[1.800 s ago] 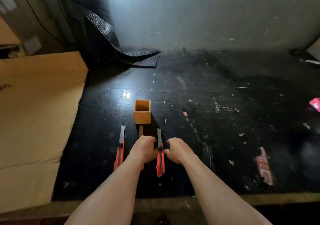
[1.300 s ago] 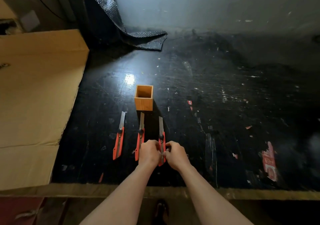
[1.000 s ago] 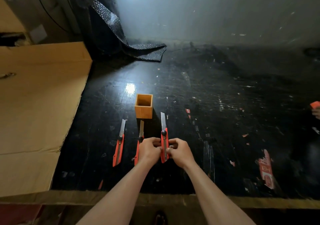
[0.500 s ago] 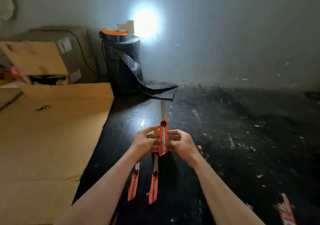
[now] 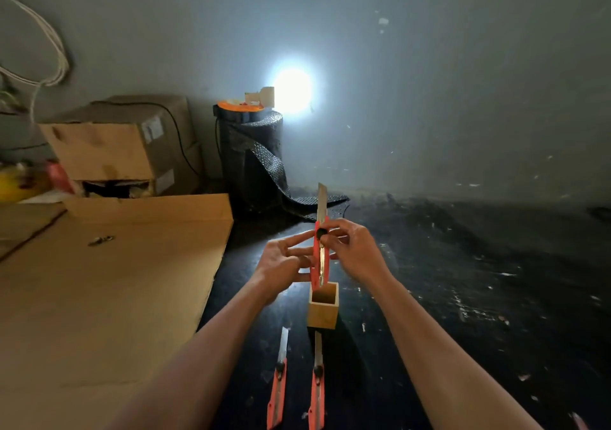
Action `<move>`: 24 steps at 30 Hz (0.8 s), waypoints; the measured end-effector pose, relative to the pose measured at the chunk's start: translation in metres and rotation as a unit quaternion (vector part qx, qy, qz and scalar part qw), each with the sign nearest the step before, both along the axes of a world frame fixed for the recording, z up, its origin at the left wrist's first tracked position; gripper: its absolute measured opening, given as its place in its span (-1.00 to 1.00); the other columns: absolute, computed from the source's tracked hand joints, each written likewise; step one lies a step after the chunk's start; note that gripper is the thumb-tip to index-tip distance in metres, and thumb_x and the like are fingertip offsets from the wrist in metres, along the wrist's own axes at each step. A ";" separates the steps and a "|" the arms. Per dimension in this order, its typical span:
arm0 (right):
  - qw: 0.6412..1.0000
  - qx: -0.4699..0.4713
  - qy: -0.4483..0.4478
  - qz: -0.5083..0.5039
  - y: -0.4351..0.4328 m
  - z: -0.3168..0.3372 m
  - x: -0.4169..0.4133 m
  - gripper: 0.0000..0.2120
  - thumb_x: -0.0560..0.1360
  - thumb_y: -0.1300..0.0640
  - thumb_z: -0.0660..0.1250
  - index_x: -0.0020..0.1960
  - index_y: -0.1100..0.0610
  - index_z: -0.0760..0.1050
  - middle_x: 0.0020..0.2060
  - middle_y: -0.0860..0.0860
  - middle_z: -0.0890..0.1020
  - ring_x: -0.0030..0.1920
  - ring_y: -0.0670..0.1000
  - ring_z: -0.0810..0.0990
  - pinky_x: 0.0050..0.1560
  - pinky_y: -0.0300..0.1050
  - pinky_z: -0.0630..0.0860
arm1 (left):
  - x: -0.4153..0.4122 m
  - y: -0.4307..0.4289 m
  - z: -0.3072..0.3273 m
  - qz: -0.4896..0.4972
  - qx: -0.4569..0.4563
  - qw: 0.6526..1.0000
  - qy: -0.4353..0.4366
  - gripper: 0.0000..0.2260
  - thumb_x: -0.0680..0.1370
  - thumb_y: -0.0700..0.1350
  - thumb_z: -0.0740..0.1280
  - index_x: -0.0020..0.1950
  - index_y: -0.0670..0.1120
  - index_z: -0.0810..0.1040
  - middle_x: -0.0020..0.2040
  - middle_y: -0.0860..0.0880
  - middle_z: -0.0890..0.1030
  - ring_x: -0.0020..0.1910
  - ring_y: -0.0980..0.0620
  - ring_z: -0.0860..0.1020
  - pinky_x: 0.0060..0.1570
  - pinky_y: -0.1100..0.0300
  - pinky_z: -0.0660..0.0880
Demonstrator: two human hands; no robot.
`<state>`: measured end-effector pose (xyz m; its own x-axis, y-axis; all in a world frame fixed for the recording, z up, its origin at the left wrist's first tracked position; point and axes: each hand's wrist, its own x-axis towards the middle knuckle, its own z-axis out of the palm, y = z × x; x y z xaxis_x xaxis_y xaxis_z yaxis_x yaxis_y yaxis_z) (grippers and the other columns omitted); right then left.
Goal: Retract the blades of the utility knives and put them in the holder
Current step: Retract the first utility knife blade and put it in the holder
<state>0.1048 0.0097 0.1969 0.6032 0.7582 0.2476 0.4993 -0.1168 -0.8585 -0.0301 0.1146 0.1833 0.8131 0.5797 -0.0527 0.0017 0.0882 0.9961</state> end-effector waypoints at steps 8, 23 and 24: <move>0.999 -0.006 -0.008 0.033 0.002 -0.005 -0.009 -0.84 0.60 0.22 0.38 0.17 0.09 0.63 0.01 -0.05 0.68 -0.04 -0.04 0.71 -0.03 -0.22 0.68 | -0.001 0.018 0.012 0.006 -0.037 0.999 -0.034 -0.48 0.54 -0.52 0.27 0.43 -0.12 0.52 0.01 -0.10 0.77 -0.04 -0.12 0.76 -0.19 0.02 0.70; 0.998 -0.045 -0.044 -0.008 -0.006 -0.022 -0.016 -0.73 0.57 0.24 0.43 0.24 0.06 0.60 0.10 -0.05 0.70 0.08 -0.02 0.67 0.10 -0.13 0.66 | 0.015 0.026 0.013 -0.003 0.009 1.000 -0.017 -0.52 0.55 -0.41 0.38 0.45 -0.11 0.51 0.01 -0.01 0.76 -0.05 -0.03 0.76 -0.18 0.07 0.70; 0.997 -0.048 -0.052 -0.011 -0.006 -0.021 -0.016 -0.73 0.57 0.23 0.43 0.25 0.06 0.60 0.13 -0.03 0.70 0.10 -0.02 0.67 0.13 -0.09 0.66 | 0.016 0.026 0.014 -0.004 0.009 1.000 -0.018 -0.52 0.55 -0.41 0.38 0.45 -0.12 0.51 0.00 0.00 0.75 -0.07 -0.02 0.76 -0.20 0.09 0.69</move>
